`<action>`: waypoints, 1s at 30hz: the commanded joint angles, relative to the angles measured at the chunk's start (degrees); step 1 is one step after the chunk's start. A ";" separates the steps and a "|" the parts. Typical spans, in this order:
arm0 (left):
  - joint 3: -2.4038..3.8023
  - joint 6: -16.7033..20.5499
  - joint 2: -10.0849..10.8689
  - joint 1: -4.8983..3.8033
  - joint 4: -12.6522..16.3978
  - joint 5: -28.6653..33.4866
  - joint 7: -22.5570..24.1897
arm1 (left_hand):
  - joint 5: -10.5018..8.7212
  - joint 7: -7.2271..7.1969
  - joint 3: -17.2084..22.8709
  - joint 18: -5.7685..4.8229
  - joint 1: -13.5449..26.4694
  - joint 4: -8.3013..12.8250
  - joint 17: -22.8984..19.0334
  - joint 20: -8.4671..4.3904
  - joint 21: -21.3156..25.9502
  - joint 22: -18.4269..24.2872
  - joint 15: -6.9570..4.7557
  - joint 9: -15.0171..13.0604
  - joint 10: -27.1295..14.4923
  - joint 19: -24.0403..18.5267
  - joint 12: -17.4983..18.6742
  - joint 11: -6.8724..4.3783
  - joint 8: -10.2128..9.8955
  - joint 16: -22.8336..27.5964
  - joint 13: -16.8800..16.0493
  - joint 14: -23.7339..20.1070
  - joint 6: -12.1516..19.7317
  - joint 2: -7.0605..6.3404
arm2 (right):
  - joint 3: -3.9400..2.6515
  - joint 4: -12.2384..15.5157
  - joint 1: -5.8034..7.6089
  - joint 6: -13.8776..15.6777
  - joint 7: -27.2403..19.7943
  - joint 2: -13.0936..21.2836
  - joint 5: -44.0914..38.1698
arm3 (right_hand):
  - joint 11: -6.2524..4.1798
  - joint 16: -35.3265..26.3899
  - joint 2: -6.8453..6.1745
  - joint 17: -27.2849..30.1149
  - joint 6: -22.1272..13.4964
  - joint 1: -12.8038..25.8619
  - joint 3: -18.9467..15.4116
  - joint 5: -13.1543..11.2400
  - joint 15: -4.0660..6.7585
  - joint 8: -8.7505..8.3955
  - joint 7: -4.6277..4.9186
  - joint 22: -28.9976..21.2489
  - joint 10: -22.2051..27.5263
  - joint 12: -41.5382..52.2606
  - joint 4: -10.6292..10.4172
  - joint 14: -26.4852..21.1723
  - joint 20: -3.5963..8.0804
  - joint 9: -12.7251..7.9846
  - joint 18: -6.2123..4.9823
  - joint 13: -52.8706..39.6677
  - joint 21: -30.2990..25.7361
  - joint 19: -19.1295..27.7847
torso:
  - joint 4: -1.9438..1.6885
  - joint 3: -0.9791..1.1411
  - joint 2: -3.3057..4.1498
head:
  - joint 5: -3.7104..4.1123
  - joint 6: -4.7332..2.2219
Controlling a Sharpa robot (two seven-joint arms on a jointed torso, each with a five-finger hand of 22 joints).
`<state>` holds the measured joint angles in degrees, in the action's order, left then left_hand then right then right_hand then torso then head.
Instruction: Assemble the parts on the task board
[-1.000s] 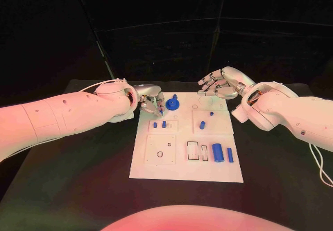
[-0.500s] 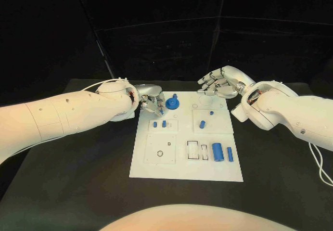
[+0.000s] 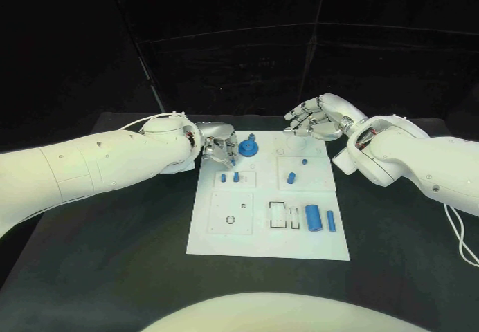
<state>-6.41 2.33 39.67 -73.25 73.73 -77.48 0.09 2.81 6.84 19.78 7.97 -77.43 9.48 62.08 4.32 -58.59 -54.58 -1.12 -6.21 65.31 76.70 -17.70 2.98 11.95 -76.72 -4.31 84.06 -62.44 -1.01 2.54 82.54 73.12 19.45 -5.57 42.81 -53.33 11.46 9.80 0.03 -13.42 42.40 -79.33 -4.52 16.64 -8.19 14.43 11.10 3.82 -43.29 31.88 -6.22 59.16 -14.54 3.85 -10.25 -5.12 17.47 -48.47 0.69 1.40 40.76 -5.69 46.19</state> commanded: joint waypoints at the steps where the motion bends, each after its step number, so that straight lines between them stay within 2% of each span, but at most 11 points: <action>1: -0.02 -1.41 -0.05 -0.01 0.10 0.16 -0.23 | -0.09 0.09 0.26 -0.34 0.56 0.08 -0.05 0.01 -0.11 0.07 -0.44 -0.08 0.47 0.35 0.23 0.10 -0.21 0.28 0.03 0.89 -0.49 -0.01 | -0.04 0.14 0.10 0.21 -0.62 0.00 0.15 | -0.03 -0.27 0.64 0.07 -0.30 0.05 0.12 0.35 -0.24 0.37 3.84 -0.06 0.25 0.38 0.35 -0.02 -0.37 -0.08 -0.19 0.07 -0.31 -0.17 | -0.02 0.01 0.03 | 0.05 0.03; 8: -0.02 -1.57 -0.15 0.00 0.01 0.16 -0.48 | -0.09 0.12 0.34 -0.35 0.62 0.11 -0.07 0.01 -0.11 0.04 -0.43 -0.04 0.48 0.33 0.36 0.13 -0.30 0.29 0.06 0.89 -0.47 -0.10 | -0.04 0.13 0.10 0.21 -0.62 -0.02 0.15 | -0.03 -0.27 0.64 0.07 -0.30 0.05 0.12 0.35 -0.24 0.37 3.84 -0.06 0.25 0.38 0.35 -0.02 -0.37 -0.08 -0.19 0.07 -0.31 -0.17 | 0.03 0.01 0.01 | 0.00 0.13; 20: -0.04 -1.62 -0.44 0.03 -0.29 0.16 -0.77 | -0.10 1.12 0.92 -0.48 2.15 0.02 -0.66 0.62 -0.01 -0.11 0.54 1.24 -2.52 0.11 3.54 1.45 -3.08 0.47 0.73 0.78 2.68 -1.58 | -0.04 0.17 0.10 0.20 -0.64 -0.03 0.15 | -0.03 -0.27 0.64 0.07 -0.30 0.05 0.12 0.35 -0.24 0.37 3.84 -0.06 0.25 0.38 0.35 -0.02 -0.37 -0.08 -0.19 0.07 -0.31 -0.17 | 0.02 0.03 -0.01 | 0.10 0.23; 30: -0.04 -1.49 -0.41 0.07 -0.35 0.16 -0.83 | -0.10 1.44 1.23 -0.44 2.55 0.05 -0.94 0.97 0.10 -0.11 0.89 1.69 -3.40 -0.01 4.65 1.85 -4.00 0.53 0.67 0.72 3.41 -2.16 | -0.04 0.22 0.10 0.22 -0.61 0.08 0.15 | -0.03 -0.27 0.64 0.07 -0.30 0.05 0.12 0.35 -0.24 0.37 3.84 -0.06 0.25 0.38 0.35 -0.02 -0.37 -0.08 -0.19 0.07 -0.31 -0.17 | 0.00 0.03 0.00 | 0.12 0.32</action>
<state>-6.45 1.27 39.26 -73.14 73.38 -77.43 -0.47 2.86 8.27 20.74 7.97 -75.25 9.48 61.22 4.74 -58.59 -54.66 -0.69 -4.58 62.33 76.69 -13.25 4.91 8.17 -76.51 -3.66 84.06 -59.56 -3.18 2.54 82.63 73.12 19.45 -5.60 42.86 -53.33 11.46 9.80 0.03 -13.42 42.40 -79.33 -4.52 16.64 -8.19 14.43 11.11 3.82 -43.30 31.88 -6.22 59.16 -14.55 3.85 -10.25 -5.12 17.47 -48.47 0.71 1.42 40.76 -5.59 46.47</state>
